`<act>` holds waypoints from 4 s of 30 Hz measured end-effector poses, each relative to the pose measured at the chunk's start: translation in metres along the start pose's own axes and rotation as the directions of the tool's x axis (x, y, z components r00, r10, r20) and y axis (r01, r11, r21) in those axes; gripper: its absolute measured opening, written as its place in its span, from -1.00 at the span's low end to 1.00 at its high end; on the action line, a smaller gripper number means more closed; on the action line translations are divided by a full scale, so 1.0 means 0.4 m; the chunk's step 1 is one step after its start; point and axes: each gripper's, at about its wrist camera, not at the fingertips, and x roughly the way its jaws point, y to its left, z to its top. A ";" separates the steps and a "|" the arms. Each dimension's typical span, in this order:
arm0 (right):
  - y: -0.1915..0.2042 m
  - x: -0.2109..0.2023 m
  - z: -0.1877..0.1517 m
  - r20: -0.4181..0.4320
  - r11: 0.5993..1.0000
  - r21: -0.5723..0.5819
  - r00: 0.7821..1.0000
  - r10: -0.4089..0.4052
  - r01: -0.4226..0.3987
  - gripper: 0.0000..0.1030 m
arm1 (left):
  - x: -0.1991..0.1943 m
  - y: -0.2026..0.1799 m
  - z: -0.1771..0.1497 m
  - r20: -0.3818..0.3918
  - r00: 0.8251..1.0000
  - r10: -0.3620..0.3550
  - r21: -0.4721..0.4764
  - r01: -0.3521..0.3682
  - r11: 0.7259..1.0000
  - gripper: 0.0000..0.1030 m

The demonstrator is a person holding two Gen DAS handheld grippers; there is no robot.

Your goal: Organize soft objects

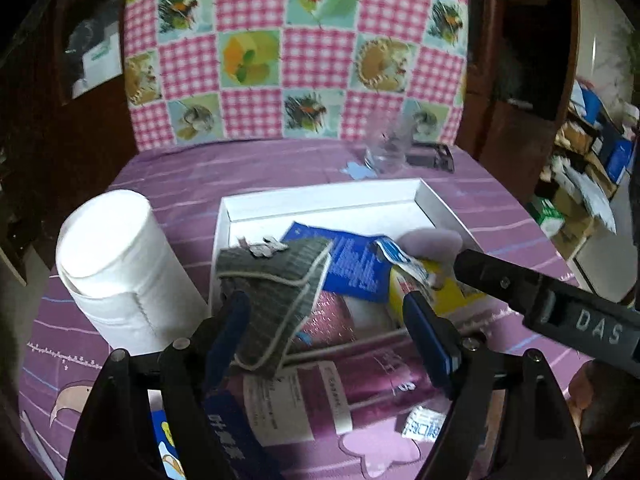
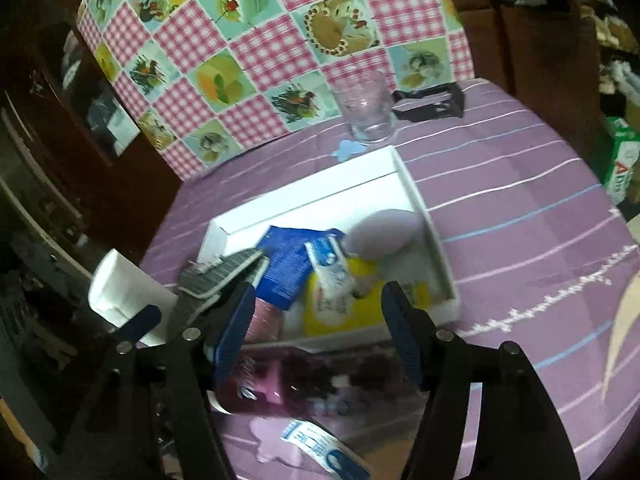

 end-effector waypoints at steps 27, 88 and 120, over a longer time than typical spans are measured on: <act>-0.084 -0.127 -0.114 -0.087 0.996 -0.039 0.992 -0.088 0.085 0.28 | -0.152 -0.012 -0.171 0.075 0.997 -0.023 0.006 0.023 1.000 0.54; -0.073 -0.025 -0.185 -0.318 0.968 -0.180 0.921 -0.226 0.175 -0.67 | 0.032 -0.143 -0.251 -0.159 0.975 -0.158 0.153 0.183 0.971 0.46; -0.087 -0.117 -0.136 -0.140 0.999 -0.028 0.989 -0.047 0.044 -0.73 | -0.110 -0.078 -0.210 0.108 0.986 -0.128 0.060 0.122 0.991 -0.96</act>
